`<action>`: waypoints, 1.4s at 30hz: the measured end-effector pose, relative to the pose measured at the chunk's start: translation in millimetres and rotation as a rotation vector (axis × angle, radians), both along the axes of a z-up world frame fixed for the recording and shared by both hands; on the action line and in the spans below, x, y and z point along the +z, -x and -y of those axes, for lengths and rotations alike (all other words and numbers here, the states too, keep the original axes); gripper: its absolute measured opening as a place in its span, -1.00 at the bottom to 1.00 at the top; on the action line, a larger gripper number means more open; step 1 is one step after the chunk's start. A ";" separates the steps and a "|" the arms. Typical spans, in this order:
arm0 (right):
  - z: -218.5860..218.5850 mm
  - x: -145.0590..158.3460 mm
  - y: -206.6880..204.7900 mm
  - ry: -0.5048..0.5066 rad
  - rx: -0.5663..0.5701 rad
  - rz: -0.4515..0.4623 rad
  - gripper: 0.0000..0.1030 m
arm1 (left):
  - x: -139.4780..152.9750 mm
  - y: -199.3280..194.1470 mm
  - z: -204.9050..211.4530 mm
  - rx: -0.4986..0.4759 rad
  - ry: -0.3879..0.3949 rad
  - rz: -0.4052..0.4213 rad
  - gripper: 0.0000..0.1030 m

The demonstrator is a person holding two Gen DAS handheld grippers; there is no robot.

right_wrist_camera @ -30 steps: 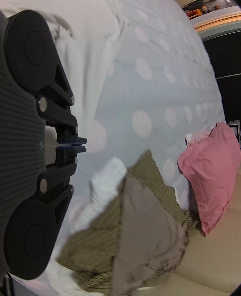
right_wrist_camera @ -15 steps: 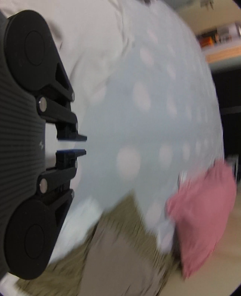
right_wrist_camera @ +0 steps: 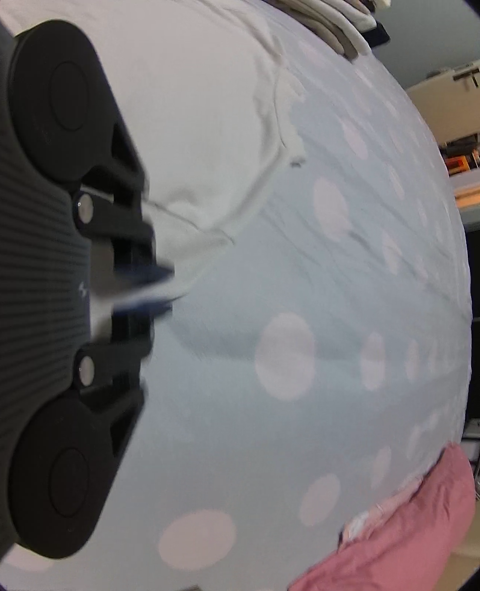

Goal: Fold clothes

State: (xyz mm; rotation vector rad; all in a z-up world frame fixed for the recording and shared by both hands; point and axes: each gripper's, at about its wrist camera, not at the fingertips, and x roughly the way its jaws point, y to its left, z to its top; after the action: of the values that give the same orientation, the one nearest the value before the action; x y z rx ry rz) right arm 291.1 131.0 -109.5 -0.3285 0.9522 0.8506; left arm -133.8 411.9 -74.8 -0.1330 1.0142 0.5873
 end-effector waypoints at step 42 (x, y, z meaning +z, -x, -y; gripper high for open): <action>276.0 30.7 185.0 0.145 -0.488 -0.156 -0.48 | 62.0 21.5 44.2 0.027 -0.029 0.209 -0.12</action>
State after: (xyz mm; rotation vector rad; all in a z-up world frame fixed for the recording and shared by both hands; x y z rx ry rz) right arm 106.1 -145.0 -78.9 -0.1419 1.1804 0.3647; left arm -155.3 367.7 -12.8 -0.1794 0.8018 0.5993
